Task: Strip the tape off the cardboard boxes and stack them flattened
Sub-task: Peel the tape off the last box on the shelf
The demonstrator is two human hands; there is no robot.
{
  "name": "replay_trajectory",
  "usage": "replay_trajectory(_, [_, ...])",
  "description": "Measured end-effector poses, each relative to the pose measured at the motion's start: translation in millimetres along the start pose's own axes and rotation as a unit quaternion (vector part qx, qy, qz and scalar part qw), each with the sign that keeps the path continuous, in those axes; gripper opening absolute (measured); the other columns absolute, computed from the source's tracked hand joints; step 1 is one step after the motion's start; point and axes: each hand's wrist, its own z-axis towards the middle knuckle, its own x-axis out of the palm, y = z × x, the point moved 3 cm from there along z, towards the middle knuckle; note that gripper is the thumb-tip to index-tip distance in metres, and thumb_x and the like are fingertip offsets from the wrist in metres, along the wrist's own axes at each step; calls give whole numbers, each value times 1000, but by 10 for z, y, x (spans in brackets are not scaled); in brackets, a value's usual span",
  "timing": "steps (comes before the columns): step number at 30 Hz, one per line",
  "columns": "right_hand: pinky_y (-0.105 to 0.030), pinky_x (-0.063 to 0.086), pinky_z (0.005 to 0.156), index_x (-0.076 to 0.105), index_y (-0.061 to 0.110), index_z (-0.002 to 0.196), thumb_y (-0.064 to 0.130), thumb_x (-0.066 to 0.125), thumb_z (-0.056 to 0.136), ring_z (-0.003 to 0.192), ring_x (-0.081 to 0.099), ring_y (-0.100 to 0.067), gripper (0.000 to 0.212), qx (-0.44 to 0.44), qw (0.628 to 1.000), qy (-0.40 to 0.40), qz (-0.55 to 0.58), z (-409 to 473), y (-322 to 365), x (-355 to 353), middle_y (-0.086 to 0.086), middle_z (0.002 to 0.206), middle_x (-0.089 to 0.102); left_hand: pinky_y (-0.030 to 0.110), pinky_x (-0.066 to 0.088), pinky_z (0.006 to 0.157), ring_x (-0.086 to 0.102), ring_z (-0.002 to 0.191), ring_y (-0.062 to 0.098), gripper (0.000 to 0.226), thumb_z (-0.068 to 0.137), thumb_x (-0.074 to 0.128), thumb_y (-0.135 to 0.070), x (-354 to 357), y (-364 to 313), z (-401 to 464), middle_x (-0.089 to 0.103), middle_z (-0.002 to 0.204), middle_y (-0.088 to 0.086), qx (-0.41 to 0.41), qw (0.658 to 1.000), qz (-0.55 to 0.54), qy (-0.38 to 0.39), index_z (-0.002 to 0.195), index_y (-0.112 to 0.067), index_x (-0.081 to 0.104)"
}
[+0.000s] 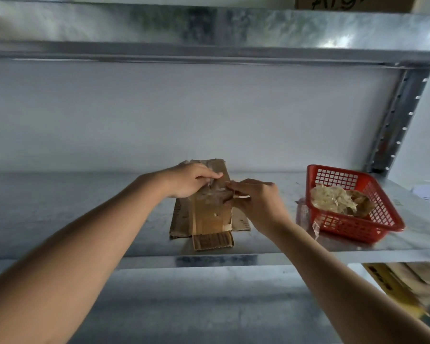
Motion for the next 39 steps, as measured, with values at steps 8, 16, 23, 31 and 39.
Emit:
replay_trajectory(8, [-27,60,68,82,13,96,23,84,83,74,74,-7,17,-13,998,-64,-16,-114,58,-93,6,87,80,38,20,117,28,145,19,42,112,38,-30,23,24,-61,47,150,-6,-4,1000,-20,-3,146,-48,52])
replay_trajectory(16, [-20,58,71,79,13,94,8,74,93,73,71,-4,7,33,998,-50,-32,-222,49,21,7,84,77,33,19,112,28,144,17,43,112,35,-29,48,55,-29,50,144,-7,1,999,-38,-6,145,-46,55])
replay_trajectory(23, [-45,54,54,65,9,97,7,55,102,65,60,-22,11,-39,990,48,-123,-107,121,-59,-1,90,65,39,24,118,32,135,16,40,111,39,-29,82,86,-11,53,127,-13,-3,998,-54,-26,142,-47,58])
replay_trajectory(31, [-42,57,60,60,14,119,23,42,109,68,62,-22,22,-88,945,168,-267,1,264,-211,0,103,60,34,25,104,31,134,18,46,110,35,-27,73,61,-28,50,133,-9,-3,1000,-16,-4,145,-52,52])
replay_trajectory(39, [-37,60,66,65,15,112,22,53,105,75,67,-17,15,-84,939,181,-282,139,387,-413,2,98,65,46,31,116,33,143,27,54,105,30,-24,43,-48,11,46,148,4,-22,999,33,18,148,-52,48])
